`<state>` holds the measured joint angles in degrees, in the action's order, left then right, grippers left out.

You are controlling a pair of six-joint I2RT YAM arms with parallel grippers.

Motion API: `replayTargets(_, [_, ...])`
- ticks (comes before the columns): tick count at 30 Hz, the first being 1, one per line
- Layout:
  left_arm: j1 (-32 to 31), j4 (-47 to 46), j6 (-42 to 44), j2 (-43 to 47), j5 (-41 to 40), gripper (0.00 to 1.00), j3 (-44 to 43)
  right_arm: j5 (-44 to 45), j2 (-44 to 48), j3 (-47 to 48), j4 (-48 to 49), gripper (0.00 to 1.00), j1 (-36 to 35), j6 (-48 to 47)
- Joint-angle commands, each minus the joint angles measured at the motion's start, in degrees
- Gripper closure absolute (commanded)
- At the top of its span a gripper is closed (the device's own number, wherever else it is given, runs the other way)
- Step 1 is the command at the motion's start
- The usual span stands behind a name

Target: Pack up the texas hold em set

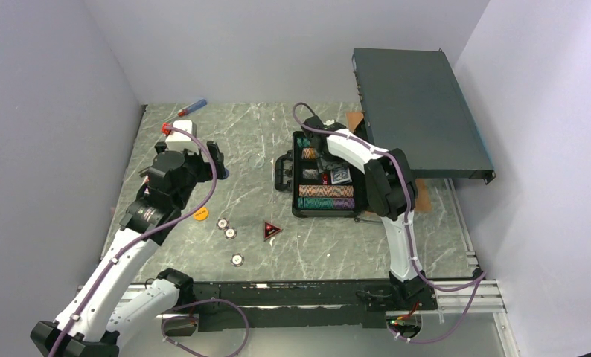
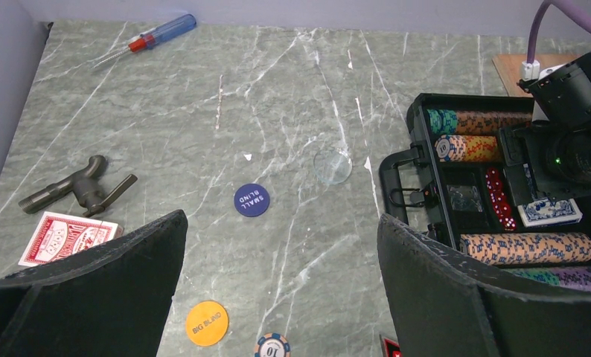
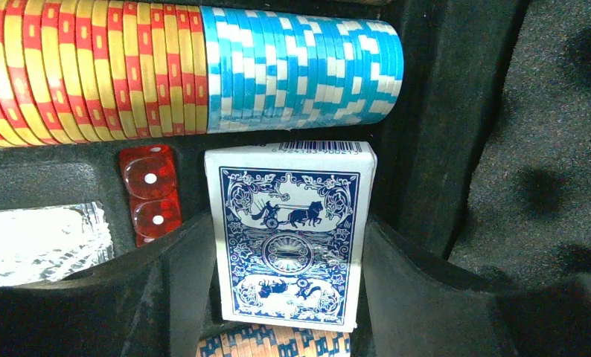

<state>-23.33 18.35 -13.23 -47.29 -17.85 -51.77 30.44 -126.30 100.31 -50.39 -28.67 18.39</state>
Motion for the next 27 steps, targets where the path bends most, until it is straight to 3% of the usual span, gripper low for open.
replayTargets(1, [0.04,-1.13,-0.16,-0.09,0.79,0.01,-1.52,-1.87,3.73,-2.46,8.27,0.81,0.18,-0.91])
replayTargets(5, [0.04,-1.10,-0.10,-0.09,0.63,0.01,-1.52,-3.69,3.27,-1.56,6.93,0.76,0.18,-0.84])
replayTargets(10, [0.04,-0.96,-0.08,-0.17,0.52,0.01,-1.63,-6.83,4.87,-1.71,3.82,0.51,0.30,1.14])
replayTargets(17, [0.04,-0.92,-0.20,-0.70,1.03,0.01,-1.83,-6.31,9.90,-2.87,0.97,0.31,0.08,0.57])
replayTargets(27, [0.04,-0.69,-0.19,-1.13,1.14,0.01,-1.93,-3.85,8.79,-3.46,0.19,0.21,0.44,-0.82])
